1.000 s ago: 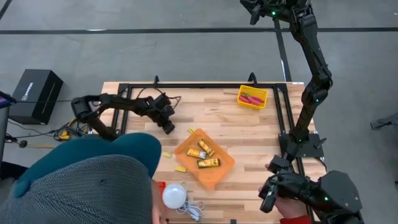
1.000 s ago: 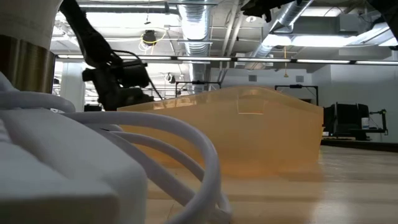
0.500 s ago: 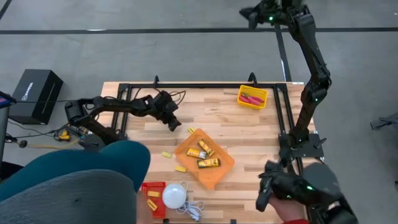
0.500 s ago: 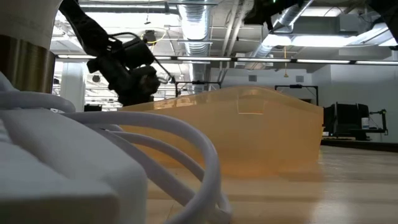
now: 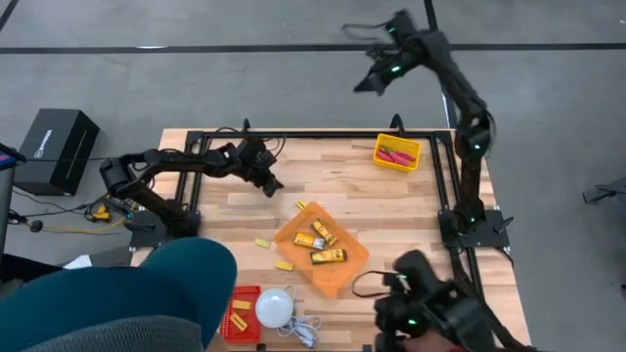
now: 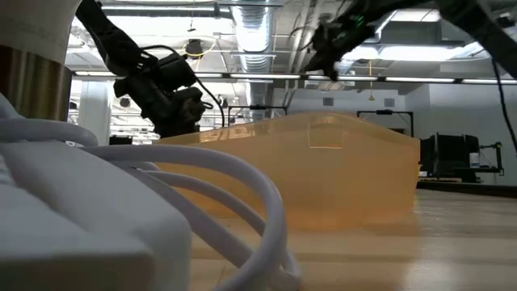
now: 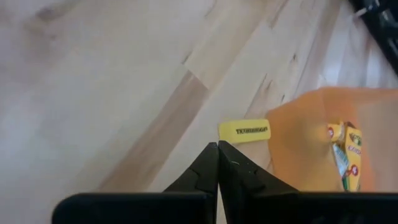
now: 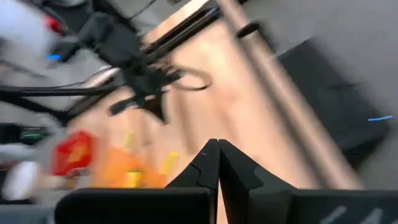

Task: Pick & Place School Supplies
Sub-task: Put the yellow eraser into the red bin

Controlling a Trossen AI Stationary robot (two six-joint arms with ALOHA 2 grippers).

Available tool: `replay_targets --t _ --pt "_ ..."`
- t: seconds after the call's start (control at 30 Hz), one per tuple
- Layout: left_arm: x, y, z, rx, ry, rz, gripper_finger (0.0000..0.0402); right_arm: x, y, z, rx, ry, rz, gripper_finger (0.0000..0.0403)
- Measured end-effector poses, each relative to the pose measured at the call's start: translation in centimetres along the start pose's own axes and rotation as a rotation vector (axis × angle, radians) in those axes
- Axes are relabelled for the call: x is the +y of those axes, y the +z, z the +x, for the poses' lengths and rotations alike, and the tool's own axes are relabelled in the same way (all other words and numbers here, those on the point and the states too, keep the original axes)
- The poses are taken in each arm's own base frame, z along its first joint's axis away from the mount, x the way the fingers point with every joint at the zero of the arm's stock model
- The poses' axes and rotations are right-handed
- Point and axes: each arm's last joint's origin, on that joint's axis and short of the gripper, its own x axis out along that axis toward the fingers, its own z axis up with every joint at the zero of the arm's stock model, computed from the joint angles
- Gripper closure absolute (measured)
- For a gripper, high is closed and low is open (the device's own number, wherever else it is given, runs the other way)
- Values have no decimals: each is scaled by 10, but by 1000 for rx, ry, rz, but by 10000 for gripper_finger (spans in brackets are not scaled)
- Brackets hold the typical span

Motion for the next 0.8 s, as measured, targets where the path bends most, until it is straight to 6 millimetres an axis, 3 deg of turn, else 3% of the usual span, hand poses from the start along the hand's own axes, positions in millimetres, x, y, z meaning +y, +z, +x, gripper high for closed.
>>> replay_targets --t 0.07,0.13,0.23,0.33,0.57,0.67,0.8 --pt "-1 3 -5 -25 -4 4 401 -9 -1 20 27 51 66 402" --pt "-3 5 -11 -49 -9 10 401 -10 -1 28 36 76 75 403" --pt "-9 9 -22 -94 -12 29 401 -6 -5 35 85 102 83 403" --pt "-12 11 -28 -127 -2 40 401 5 -11 56 180 142 123 403" --pt "-12 11 -31 -129 -24 55 401 42 -11 85 272 138 64 403" --pt "-15 10 -30 -100 -97 93 401 51 -12 93 305 77 49 403" --pt "-19 5 -20 -51 -133 154 401 48 -8 93 274 31 81 403"
